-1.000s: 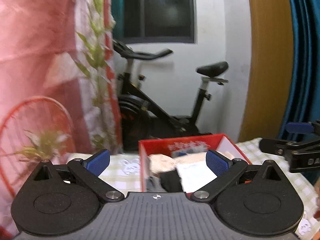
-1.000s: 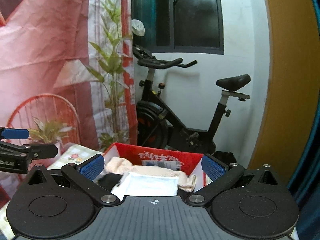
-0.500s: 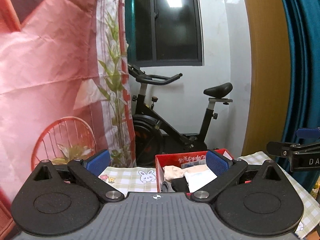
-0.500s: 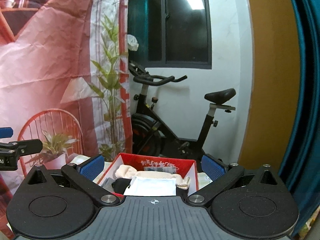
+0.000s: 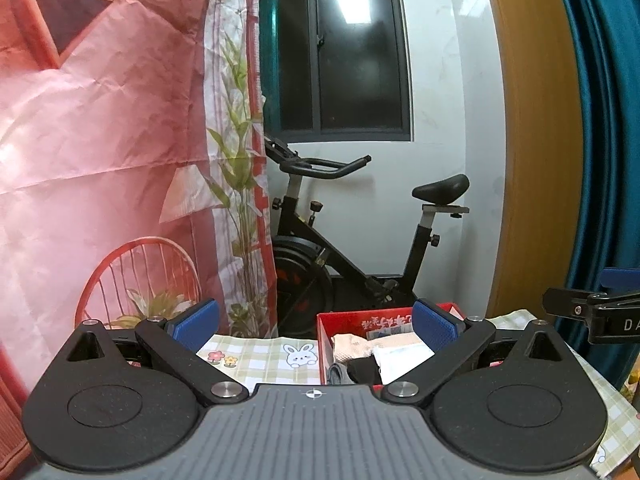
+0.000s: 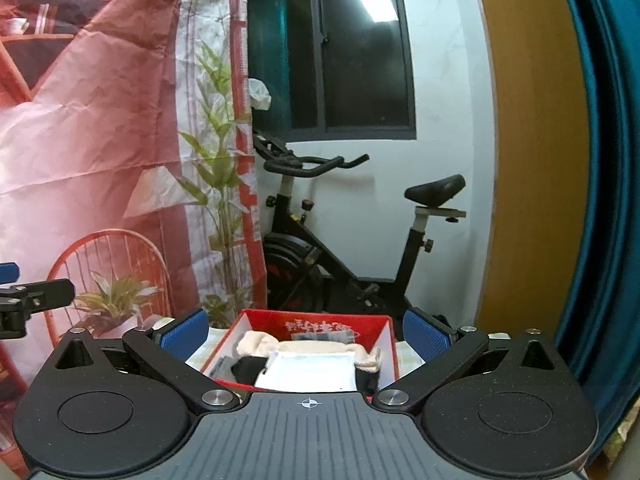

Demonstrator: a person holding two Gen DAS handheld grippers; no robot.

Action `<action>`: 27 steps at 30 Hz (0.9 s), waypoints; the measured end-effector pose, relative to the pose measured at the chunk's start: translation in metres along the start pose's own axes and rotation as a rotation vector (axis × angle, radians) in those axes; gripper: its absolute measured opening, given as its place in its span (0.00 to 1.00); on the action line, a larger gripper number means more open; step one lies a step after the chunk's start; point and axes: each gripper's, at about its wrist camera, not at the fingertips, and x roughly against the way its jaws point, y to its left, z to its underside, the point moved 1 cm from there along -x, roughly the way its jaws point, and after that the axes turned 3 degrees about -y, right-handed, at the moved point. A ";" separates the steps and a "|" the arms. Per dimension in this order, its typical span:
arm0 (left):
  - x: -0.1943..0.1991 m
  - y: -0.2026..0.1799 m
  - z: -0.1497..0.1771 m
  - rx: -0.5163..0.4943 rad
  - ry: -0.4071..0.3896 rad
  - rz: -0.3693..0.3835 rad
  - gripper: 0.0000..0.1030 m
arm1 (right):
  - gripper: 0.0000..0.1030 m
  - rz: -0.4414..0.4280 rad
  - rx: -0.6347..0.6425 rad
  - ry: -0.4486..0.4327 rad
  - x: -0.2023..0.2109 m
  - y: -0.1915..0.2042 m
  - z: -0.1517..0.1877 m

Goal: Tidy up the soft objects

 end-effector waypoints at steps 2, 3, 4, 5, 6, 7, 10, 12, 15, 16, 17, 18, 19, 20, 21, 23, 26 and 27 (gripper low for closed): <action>-0.001 0.001 0.000 0.003 0.003 -0.005 1.00 | 1.00 0.016 0.006 0.005 -0.001 -0.001 0.002; -0.001 0.002 0.001 0.004 0.003 -0.005 1.00 | 1.00 0.019 0.006 0.006 -0.002 -0.001 0.002; -0.001 0.002 0.001 0.004 0.003 -0.006 1.00 | 1.00 0.019 0.005 0.006 -0.002 -0.002 0.002; -0.001 0.002 0.001 0.003 0.003 -0.007 1.00 | 1.00 0.019 0.004 0.006 -0.002 -0.002 0.002; 0.000 0.002 0.001 0.001 0.001 -0.008 1.00 | 1.00 0.018 0.003 0.005 -0.002 -0.002 0.003; 0.000 0.002 0.001 -0.001 0.001 -0.007 1.00 | 1.00 0.018 0.003 0.005 -0.002 -0.003 0.003; 0.000 0.002 0.002 -0.003 -0.001 -0.007 1.00 | 1.00 0.018 0.005 0.007 -0.002 -0.003 0.003; 0.000 0.002 0.002 -0.002 -0.002 -0.008 1.00 | 1.00 0.018 0.007 0.007 -0.002 -0.003 0.003; 0.001 0.002 0.003 0.000 -0.001 -0.011 1.00 | 1.00 0.020 0.007 0.009 -0.001 -0.003 0.004; 0.001 0.002 0.003 -0.001 -0.001 -0.012 1.00 | 1.00 0.021 0.006 0.008 -0.001 -0.003 0.004; 0.001 0.003 0.003 -0.001 -0.001 -0.012 1.00 | 1.00 0.021 0.006 0.007 -0.001 -0.003 0.004; 0.001 0.003 0.003 -0.001 -0.002 -0.013 1.00 | 1.00 0.022 0.006 0.007 -0.001 -0.003 0.004; 0.001 0.003 0.003 -0.001 -0.003 -0.013 1.00 | 1.00 0.022 0.005 0.007 -0.001 -0.004 0.004; 0.001 0.003 0.003 -0.001 -0.004 -0.013 1.00 | 1.00 0.023 0.005 0.007 -0.001 -0.004 0.004; 0.002 0.003 0.003 0.001 -0.005 -0.013 1.00 | 1.00 0.022 0.004 0.007 -0.001 -0.004 0.004; 0.001 0.003 0.002 0.000 -0.005 -0.013 1.00 | 1.00 0.024 0.005 0.007 -0.001 -0.004 0.004; 0.001 0.003 0.003 0.000 -0.005 -0.013 1.00 | 1.00 0.023 0.008 0.009 -0.001 -0.003 0.005; 0.002 0.003 0.002 0.001 -0.006 -0.014 1.00 | 1.00 0.022 0.008 0.010 -0.001 -0.003 0.005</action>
